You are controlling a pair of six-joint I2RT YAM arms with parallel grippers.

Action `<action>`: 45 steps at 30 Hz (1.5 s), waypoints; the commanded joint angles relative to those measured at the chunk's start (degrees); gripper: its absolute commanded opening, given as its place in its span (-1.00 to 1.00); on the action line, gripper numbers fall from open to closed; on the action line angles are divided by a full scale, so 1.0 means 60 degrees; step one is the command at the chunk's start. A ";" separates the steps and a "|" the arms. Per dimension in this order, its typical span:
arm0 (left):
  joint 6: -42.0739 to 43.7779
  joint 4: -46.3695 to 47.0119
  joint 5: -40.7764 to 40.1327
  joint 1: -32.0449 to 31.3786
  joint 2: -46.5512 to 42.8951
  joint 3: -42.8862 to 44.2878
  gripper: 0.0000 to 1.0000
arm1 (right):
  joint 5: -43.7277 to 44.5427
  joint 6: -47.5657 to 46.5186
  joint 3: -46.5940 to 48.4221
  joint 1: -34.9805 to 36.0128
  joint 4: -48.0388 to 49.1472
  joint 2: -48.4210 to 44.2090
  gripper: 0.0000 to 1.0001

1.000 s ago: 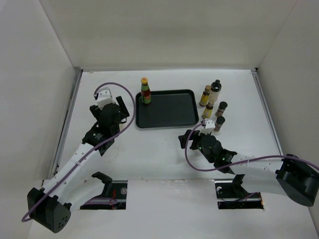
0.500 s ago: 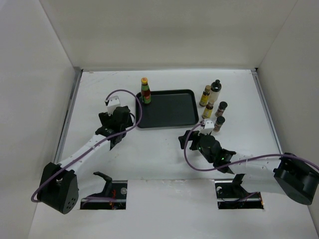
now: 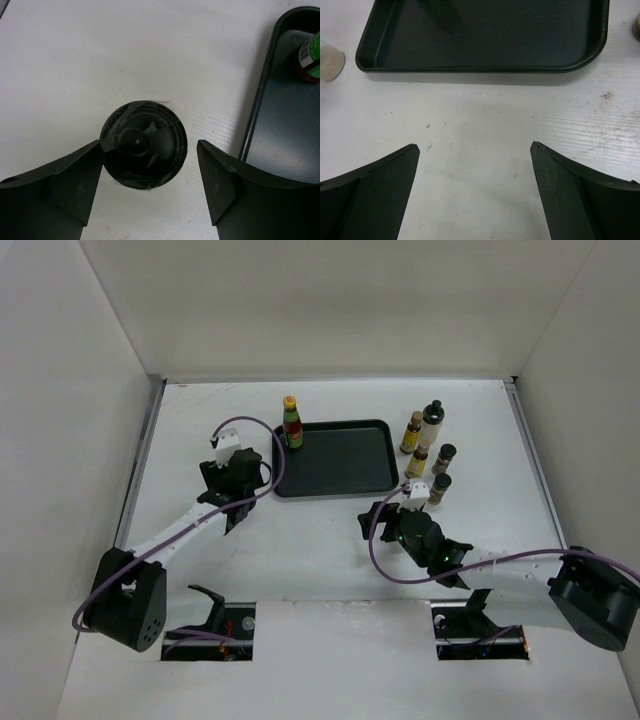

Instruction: Organize the condiment bottles

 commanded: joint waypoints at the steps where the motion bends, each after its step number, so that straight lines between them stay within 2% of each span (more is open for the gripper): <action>1: 0.0165 0.0747 -0.0464 0.0007 -0.0071 -0.0034 0.37 | 0.0032 0.0001 0.0240 0.0069 0.0473 0.0056 1.00; 3: 0.0209 0.0734 -0.0436 0.0036 -0.0042 -0.0006 0.22 | -0.0026 0.0073 0.0225 0.0069 0.0531 0.0085 1.00; 6: 0.0327 0.0645 -0.0610 -0.0051 -0.0100 -0.0005 0.14 | -0.0100 0.0074 0.0210 0.0069 0.0517 0.0042 1.00; 8: 0.0341 0.0733 -0.0786 -0.0066 -0.0348 -0.0137 -0.03 | -0.0071 0.0044 0.0196 0.0069 0.0502 -0.0031 1.00; 12: 0.0473 0.0616 -0.0904 -0.0124 -0.1065 0.0184 -0.13 | -0.0114 0.0147 0.0137 -0.0004 0.0561 -0.0032 1.00; 17: 0.0517 0.0630 -0.0831 -0.0665 -0.1771 0.0754 -0.13 | -0.0099 0.0131 0.0137 -0.0004 0.0560 -0.0061 1.00; 24: 0.0458 0.1376 -0.0494 -0.2160 -0.0352 0.1883 -0.12 | 0.0018 0.0088 0.0181 0.0011 0.0517 -0.0032 1.00; 32: 0.0429 0.2491 0.0092 -0.2498 0.1421 0.2382 -0.12 | 0.0135 0.0044 0.0167 0.0040 0.0473 -0.0105 1.00; 39: 0.0239 0.2901 0.0282 -0.2615 0.2155 0.1958 -0.10 | 0.0149 -0.0073 0.0108 0.0084 0.0561 -0.0309 1.00; 45: 0.0239 0.3091 0.0312 -0.2674 0.2434 0.1606 0.10 | 0.0149 -0.0015 -0.0170 0.0026 0.0619 -0.0939 1.00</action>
